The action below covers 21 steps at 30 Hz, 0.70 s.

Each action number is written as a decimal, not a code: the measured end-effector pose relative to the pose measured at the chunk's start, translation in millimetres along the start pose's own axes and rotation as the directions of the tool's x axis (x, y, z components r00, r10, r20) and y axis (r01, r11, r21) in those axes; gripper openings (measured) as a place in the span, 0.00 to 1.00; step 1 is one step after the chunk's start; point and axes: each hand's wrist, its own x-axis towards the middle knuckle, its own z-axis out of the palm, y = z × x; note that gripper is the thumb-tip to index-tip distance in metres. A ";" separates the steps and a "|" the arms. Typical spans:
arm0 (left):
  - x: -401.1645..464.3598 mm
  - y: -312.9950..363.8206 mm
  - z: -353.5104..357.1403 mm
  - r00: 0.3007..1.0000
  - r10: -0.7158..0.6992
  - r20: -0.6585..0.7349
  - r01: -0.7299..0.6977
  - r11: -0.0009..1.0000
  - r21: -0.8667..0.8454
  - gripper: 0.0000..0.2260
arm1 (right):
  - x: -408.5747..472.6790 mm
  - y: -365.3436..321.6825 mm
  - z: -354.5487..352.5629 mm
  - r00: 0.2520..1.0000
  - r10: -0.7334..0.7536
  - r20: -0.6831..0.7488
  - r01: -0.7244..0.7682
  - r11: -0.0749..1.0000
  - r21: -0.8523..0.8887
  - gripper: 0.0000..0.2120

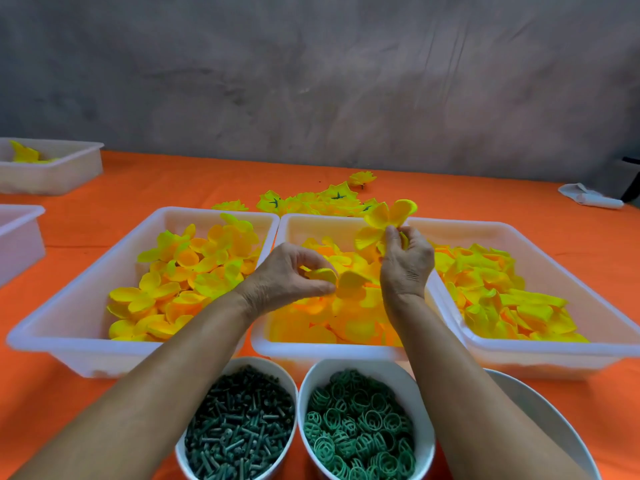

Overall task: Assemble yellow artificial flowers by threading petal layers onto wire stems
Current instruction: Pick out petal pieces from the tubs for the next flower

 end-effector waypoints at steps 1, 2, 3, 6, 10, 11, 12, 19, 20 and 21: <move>-0.4 0.9 0.2 0.997 -0.020 0.072 0.020 1.000 0.004 0.06 | -1.8 -1.9 0.2 0.996 0.033 0.082 -0.042 0.994 0.103 0.08; -0.6 1.9 -0.1 0.990 -0.043 0.135 0.042 0.999 0.010 0.06 | -4.2 -4.1 0.5 0.983 0.061 0.172 -0.096 0.975 0.203 0.07; -0.9 3.2 -0.6 0.983 -0.063 0.172 0.060 0.998 0.019 0.07 | -6.6 -5.4 0.3 0.962 0.078 0.263 -0.153 0.947 0.281 0.07; 0.1 7.3 -2.7 0.989 -0.089 0.119 0.097 0.993 -0.063 0.13 | -11.7 -7.7 0.1 0.858 0.105 0.503 -0.307 0.890 0.336 0.05; 1.7 6.7 -3.6 0.981 -0.106 -0.164 0.078 0.983 -0.169 0.24 | -11.3 -7.6 -1.9 0.770 0.192 0.608 -0.413 0.877 0.246 0.01; 1.9 4.8 -4.0 0.969 -0.091 -0.231 0.056 0.986 -0.154 0.24 | -11.3 -7.6 -2.6 0.767 0.207 0.607 -0.413 0.883 0.222 0.01; 2.8 1.8 -4.6 0.954 -0.079 -0.288 0.041 0.990 -0.133 0.23 | -11.5 -7.6 -2.9 0.763 0.215 0.609 -0.415 0.886 0.207 0.02; 8.0 -7.3 -6.4 0.941 -0.121 -0.317 0.101 0.992 -0.079 0.27 | -16.3 -9.6 -3.9 0.715 0.192 0.672 -0.362 0.924 0.121 0.08; 7.8 -6.4 -5.8 0.952 -0.120 -0.281 0.094 0.990 -0.106 0.27 | -16.3 -9.9 -4.2 0.703 0.185 0.686 -0.355 0.928 0.114 0.09; 7.1 -5.5 -5.5 0.962 -0.120 -0.247 0.090 0.988 -0.128 0.27 | -16.4 -10.2 -4.5 0.694 0.178 0.697 -0.353 0.929 0.114 0.09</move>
